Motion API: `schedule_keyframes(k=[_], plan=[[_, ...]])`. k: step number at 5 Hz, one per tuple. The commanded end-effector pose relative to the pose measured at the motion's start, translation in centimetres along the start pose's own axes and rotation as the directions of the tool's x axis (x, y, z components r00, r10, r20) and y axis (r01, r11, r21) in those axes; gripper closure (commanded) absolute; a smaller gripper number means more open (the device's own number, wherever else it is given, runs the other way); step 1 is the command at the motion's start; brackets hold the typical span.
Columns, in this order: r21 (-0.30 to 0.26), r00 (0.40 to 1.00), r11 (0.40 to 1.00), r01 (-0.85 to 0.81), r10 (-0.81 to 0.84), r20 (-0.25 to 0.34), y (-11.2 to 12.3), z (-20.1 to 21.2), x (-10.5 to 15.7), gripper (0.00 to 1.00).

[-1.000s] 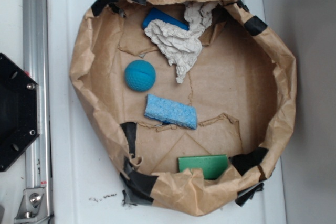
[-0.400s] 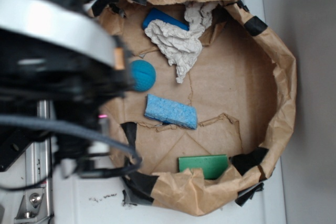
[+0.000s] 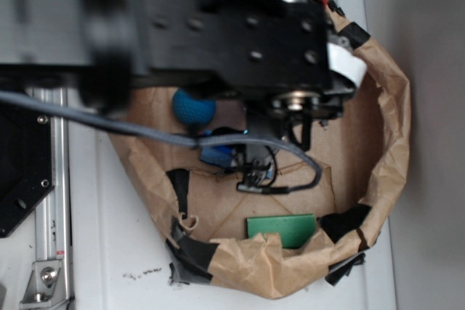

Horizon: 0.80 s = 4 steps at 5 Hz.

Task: Grab the blue sponge.

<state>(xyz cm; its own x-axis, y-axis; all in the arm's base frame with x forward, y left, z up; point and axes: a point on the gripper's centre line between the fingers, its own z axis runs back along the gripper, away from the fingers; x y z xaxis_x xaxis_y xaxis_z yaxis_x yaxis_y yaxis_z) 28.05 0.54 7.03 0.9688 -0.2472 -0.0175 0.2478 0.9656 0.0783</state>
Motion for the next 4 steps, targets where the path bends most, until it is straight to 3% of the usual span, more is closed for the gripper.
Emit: schedule_keyframes(k=[1, 2, 4], plan=[[-0.087, 0.966, 0.963, 0.256, -0.252, 0.057, -6.1, -2.1, -1.4, 0.00], [-0.113, 0.959, 0.956, 0.270, -0.256, 0.120, -6.7, -0.4, -3.3, 0.00], [-0.088, 0.961, 0.957, 0.275, -0.274, 0.024, -7.2, -3.5, -2.5, 0.00]])
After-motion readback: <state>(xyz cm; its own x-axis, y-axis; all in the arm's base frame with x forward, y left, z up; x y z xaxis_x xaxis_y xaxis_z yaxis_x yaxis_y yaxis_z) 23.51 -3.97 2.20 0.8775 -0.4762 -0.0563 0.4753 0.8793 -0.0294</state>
